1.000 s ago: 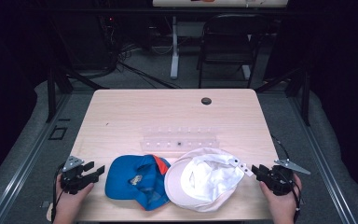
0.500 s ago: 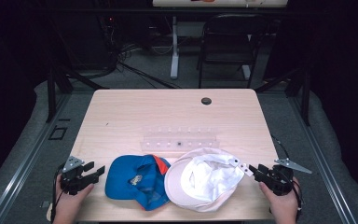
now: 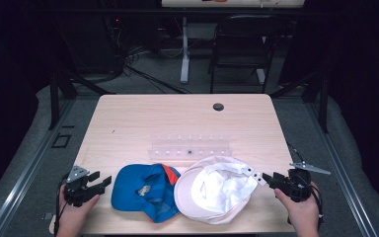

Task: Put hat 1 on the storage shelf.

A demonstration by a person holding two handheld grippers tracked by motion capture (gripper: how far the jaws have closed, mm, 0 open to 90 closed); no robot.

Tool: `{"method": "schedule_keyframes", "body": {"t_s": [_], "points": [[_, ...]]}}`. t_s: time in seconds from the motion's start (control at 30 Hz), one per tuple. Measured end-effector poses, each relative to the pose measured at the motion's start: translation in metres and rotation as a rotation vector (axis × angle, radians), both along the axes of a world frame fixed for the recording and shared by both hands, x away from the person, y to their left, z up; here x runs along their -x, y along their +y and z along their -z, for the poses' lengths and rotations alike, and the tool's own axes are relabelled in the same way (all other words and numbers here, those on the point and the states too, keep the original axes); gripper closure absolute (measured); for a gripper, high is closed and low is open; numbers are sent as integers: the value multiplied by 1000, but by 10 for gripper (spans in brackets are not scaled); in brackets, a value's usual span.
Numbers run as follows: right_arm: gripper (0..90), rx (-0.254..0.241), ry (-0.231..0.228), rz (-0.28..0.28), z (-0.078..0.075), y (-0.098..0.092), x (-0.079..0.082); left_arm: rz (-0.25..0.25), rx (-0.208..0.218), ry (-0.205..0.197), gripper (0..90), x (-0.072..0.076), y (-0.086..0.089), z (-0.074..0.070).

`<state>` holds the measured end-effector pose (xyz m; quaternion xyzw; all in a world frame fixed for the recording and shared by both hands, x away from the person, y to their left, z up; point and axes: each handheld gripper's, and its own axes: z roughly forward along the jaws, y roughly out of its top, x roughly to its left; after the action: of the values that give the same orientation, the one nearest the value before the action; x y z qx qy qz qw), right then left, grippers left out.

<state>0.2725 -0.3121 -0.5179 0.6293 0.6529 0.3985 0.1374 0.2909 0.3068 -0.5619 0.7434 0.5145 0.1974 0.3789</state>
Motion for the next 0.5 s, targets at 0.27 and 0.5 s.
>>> {"method": "schedule_keyframes", "body": {"t_s": [0.27, 0.5], "points": [[493, -16, 54, -46, -23, -4, -4, 4, -3, -2, 454, 0, 0, 0], [488, -27, 90, -73, -32, 0, -12, 0, 0, -12, 454, 0, -1, 1]]}}
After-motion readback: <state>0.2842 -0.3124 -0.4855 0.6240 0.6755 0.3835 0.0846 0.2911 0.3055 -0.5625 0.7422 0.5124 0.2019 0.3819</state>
